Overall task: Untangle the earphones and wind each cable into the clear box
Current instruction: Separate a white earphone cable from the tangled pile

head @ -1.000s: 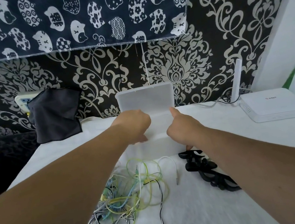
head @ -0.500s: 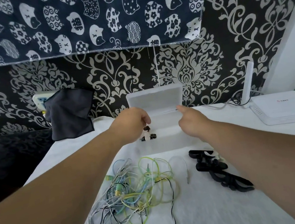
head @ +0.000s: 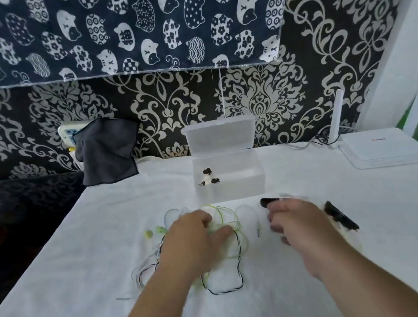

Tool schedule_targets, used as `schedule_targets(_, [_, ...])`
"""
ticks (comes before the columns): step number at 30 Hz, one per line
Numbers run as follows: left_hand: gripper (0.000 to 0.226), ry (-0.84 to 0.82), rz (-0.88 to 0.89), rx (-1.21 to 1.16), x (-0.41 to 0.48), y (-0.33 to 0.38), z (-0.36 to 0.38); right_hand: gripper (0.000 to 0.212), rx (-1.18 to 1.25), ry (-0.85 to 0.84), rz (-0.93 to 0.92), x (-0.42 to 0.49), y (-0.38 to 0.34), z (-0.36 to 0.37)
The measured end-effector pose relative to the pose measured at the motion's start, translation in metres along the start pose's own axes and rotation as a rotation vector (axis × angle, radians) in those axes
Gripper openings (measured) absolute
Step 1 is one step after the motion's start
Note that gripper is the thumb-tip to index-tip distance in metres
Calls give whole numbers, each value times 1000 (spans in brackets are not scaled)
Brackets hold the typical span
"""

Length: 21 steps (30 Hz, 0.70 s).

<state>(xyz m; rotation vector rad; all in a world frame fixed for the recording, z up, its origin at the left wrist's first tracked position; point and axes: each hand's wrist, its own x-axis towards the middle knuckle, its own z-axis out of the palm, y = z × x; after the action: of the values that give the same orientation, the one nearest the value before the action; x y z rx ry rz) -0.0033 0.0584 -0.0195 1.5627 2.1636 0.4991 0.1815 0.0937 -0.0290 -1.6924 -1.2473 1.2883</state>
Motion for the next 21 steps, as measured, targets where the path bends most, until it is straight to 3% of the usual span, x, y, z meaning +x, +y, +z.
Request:
schedule_targets(3, [29,58,87,277,-3,1,16,23,-61,-122,27,-15,9,-2])
schedule_targets(5, [19,118,115,280,2,1,17,30,-122,-183,-22,-13,4,0])
schedule_targets(9, [18,147,137,-85,10,-3,-1,43,-200,-174,-98,8,-4,4])
schedule_targets(13, [32,164,208,-279,5,-4,-24,59,-295,-169,-247,16,-3,11])
schedule_targets(16, [34,145,238,-351,5,-7,-32,69,-252,-258,-332,17,-6,17])
schedule_targets(19, [34,134,240,-445,4,-5,-34,50,-149,-331,-311,17,-6,22])
schedule_targets(21, [35,148,224,-532,5,-5,-36,31,-201,-224,-335,19,-5,24])
